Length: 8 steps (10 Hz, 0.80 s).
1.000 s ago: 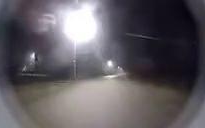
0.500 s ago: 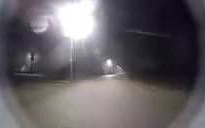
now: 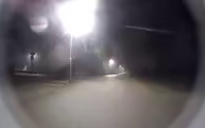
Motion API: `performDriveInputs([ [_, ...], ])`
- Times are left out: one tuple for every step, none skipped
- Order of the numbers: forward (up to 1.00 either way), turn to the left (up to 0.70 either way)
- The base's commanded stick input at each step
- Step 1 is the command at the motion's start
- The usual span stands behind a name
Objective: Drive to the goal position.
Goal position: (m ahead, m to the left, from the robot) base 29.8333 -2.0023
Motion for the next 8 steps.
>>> performDriveInputs([
  [1.00, 0.07],
  [1.00, 0.08],
  [1.00, 0.07],
  [1.00, 0.10],
  [1.00, 0.14],
  [1.00, 0.11],
  [1.00, 0.07],
  [1.00, 0.06],
])
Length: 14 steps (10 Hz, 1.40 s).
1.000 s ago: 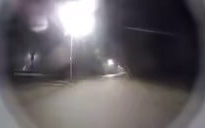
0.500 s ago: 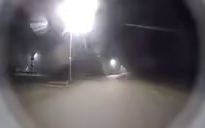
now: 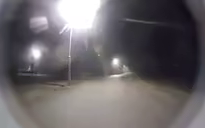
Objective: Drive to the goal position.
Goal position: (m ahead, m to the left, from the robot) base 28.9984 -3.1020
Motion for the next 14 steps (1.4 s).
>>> performDriveInputs([
  [1.00, 0.06],
  [1.00, 0.05],
  [1.00, 0.03],
  [1.00, 0.00],
  [1.00, -0.01],
  [1.00, -0.05],
  [1.00, -0.05],
  [1.00, -0.07],
  [1.00, -0.06],
  [1.00, -0.04],
  [1.00, -0.03],
  [1.00, -0.03],
  [1.00, -0.04],
  [1.00, -0.05],
])
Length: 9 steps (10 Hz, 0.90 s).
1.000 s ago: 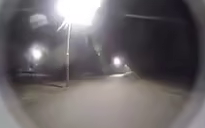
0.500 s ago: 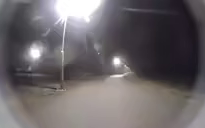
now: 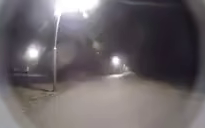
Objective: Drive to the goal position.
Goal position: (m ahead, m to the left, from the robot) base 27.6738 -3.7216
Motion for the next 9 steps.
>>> performDriveInputs([
  [1.00, -0.04],
  [1.00, -0.02],
  [1.00, 0.00],
  [1.00, -0.01],
  [1.00, -0.02],
  [1.00, -0.01],
  [1.00, 0.00],
  [1.00, 0.00],
  [1.00, 0.00],
])
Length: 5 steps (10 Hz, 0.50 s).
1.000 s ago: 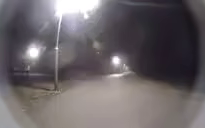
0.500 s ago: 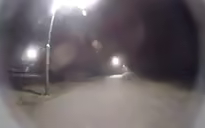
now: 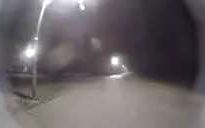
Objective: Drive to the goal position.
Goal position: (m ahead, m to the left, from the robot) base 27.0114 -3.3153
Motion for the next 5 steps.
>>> performDriveInputs([
  [1.00, 0.00],
  [1.00, 0.00],
  [1.00, 0.00],
  [1.00, 0.00],
  [1.00, 0.00],
])
